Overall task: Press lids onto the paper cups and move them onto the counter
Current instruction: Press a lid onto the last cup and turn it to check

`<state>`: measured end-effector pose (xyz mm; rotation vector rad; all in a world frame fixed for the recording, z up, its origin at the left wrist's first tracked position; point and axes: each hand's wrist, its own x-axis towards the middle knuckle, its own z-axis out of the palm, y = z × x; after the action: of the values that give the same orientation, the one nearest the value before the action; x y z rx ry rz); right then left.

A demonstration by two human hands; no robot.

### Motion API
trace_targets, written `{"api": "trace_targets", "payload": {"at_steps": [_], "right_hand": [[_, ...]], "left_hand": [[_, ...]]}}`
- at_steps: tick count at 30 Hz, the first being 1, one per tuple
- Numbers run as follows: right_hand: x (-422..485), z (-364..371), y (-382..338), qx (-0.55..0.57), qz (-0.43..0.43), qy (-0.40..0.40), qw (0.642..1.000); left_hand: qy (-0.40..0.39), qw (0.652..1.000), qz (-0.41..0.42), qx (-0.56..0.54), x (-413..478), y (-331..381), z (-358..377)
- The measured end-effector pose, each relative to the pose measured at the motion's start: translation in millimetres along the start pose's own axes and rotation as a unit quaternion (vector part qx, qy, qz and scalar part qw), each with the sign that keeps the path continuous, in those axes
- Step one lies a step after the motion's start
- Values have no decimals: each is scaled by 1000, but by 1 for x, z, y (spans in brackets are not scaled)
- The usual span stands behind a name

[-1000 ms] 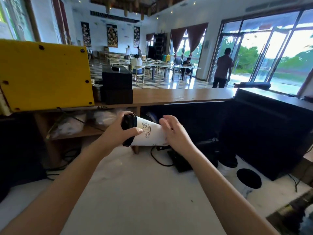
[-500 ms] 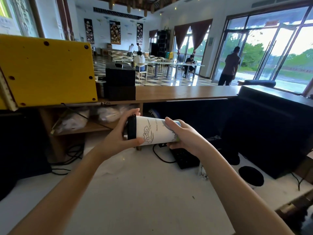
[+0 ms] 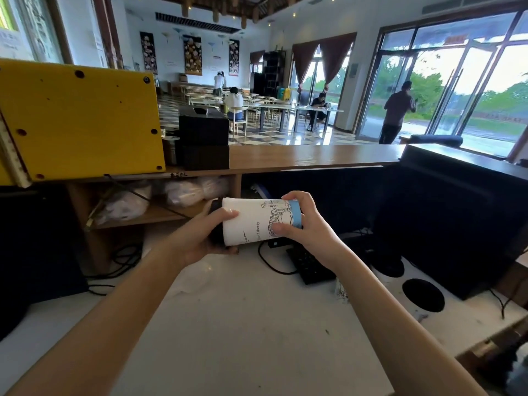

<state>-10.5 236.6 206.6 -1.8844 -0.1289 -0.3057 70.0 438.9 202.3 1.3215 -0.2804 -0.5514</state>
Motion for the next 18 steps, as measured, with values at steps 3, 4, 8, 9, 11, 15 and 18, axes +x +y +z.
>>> {"api": "trace_targets", "payload": {"at_steps": [3, 4, 8, 9, 11, 15, 18], "right_hand": [[-1, -1, 5, 24, 29, -8, 999], [-1, -1, 7, 38, 42, -11, 998], [-1, 1, 10, 88, 138, -1, 987], [0, 2, 10, 108, 175, -5, 979], [-1, 5, 12, 128, 244, -33, 961], [0, 10, 23, 219, 276, -47, 935], [0, 11, 29, 293, 230, -18, 928]], "left_hand": [[12, 998, 43, 34, 0, -3, 0], [13, 998, 51, 46, 0, -5, -1], [21, 991, 73, 113, -1, -11, -1], [26, 988, 81, 129, -1, -13, -1], [33, 980, 105, 164, -2, -15, -2], [0, 953, 174, 248, -8, -18, -6], [-41, 950, 179, 252, -12, -18, -10]]}}
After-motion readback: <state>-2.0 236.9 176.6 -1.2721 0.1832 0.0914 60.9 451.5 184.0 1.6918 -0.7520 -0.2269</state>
